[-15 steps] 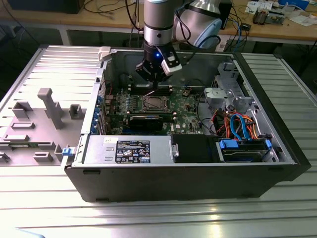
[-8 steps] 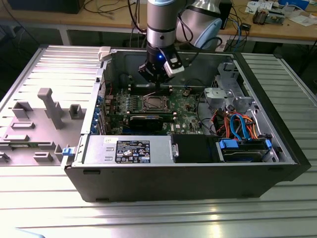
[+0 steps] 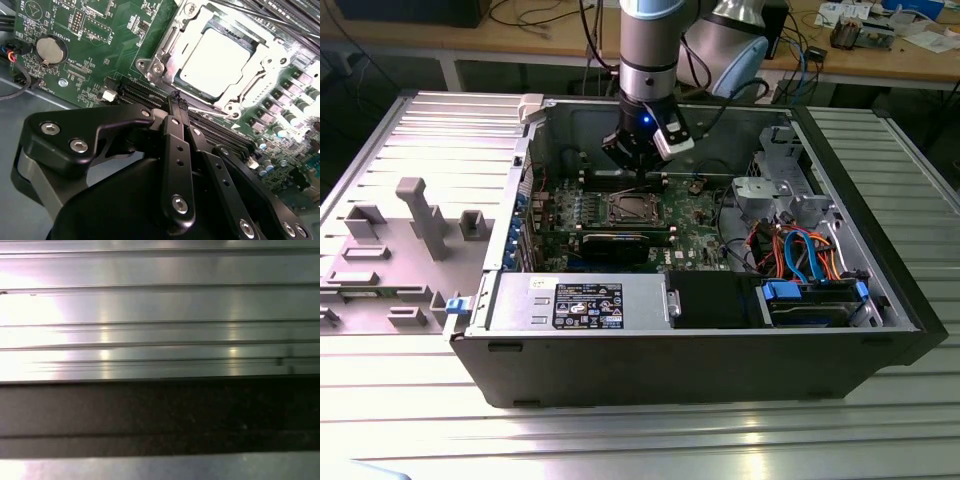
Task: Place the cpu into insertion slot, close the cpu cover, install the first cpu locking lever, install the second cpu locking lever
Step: 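Install the first cpu locking lever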
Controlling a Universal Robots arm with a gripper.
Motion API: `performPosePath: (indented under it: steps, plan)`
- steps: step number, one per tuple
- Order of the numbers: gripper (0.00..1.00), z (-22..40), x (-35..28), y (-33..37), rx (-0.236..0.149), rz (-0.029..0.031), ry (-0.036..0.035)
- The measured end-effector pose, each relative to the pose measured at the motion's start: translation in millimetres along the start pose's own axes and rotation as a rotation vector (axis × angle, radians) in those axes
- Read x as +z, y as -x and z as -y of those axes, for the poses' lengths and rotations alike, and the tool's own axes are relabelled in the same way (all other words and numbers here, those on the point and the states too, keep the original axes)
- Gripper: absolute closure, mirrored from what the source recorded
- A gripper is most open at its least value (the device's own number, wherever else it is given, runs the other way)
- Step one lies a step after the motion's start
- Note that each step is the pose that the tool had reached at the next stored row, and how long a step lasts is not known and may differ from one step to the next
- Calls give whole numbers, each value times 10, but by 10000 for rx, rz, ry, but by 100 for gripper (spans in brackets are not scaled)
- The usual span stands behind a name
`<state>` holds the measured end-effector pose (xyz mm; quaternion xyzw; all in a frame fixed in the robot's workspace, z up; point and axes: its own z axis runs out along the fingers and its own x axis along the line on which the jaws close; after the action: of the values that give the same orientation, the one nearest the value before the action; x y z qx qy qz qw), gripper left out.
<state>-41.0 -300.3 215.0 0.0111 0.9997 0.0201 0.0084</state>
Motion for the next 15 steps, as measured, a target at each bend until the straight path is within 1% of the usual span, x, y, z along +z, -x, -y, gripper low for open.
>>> performPosePath:
  steps: [8,15]
  plan:
    - [89,0,70,49,0,-1,0]
    - [89,1,89,52,1,-6,-3]
